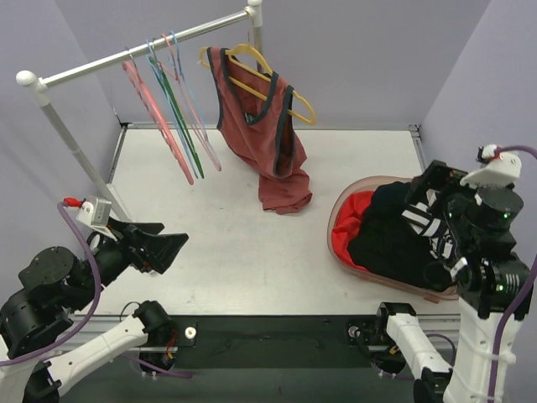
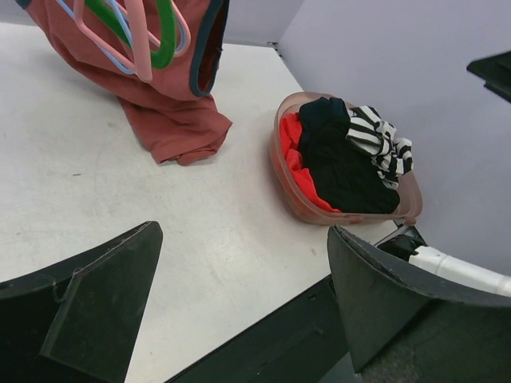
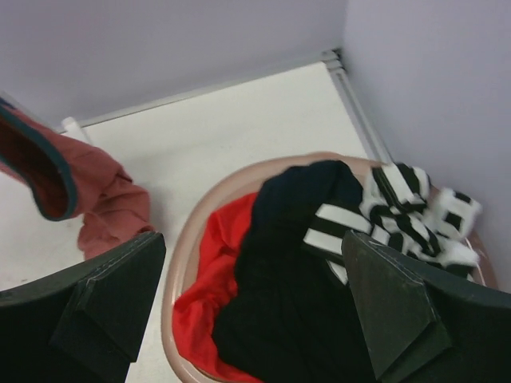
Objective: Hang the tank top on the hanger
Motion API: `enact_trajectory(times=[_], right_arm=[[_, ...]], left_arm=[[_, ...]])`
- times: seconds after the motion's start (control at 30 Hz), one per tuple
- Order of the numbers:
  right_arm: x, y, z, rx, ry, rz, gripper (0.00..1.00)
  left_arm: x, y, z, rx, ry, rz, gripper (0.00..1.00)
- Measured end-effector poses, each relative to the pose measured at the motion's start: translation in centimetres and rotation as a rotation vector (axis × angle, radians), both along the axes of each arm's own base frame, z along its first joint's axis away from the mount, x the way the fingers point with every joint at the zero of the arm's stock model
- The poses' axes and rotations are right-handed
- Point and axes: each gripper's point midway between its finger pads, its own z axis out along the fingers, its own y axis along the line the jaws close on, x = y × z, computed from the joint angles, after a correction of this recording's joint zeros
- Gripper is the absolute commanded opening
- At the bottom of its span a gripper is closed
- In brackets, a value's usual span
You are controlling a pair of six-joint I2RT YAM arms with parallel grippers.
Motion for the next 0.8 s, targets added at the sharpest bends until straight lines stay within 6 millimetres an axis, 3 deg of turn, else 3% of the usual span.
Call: enact_trajectory(times=[0.13,0.37,0.6,0.8], right_arm=[[-3.6,-2.5,-2.4,-0.012,0.040,-0.144,1.00],[-6.4,-4.7,-6.7,-0.081,0.215,-0.260,1.00],[-8.4,-4.7,-7.9,-0.111,0.308,-0.251,1.00],[-9.5,-4.7,-6.8,-0.116,0.299,-0.251,1.00]], left_arm=[[-0.2,0.6,0.2,-0.004,0.002,0.019,0.96],[-0.7,1.5,-0.8,0.005,0.034,0.032,0.96],[-0.9,2.1,-1.0,-0.008,0.045,0.048,0.96],[-0.9,2.2,-1.0,-0.013,0.047,0.051,0.96]])
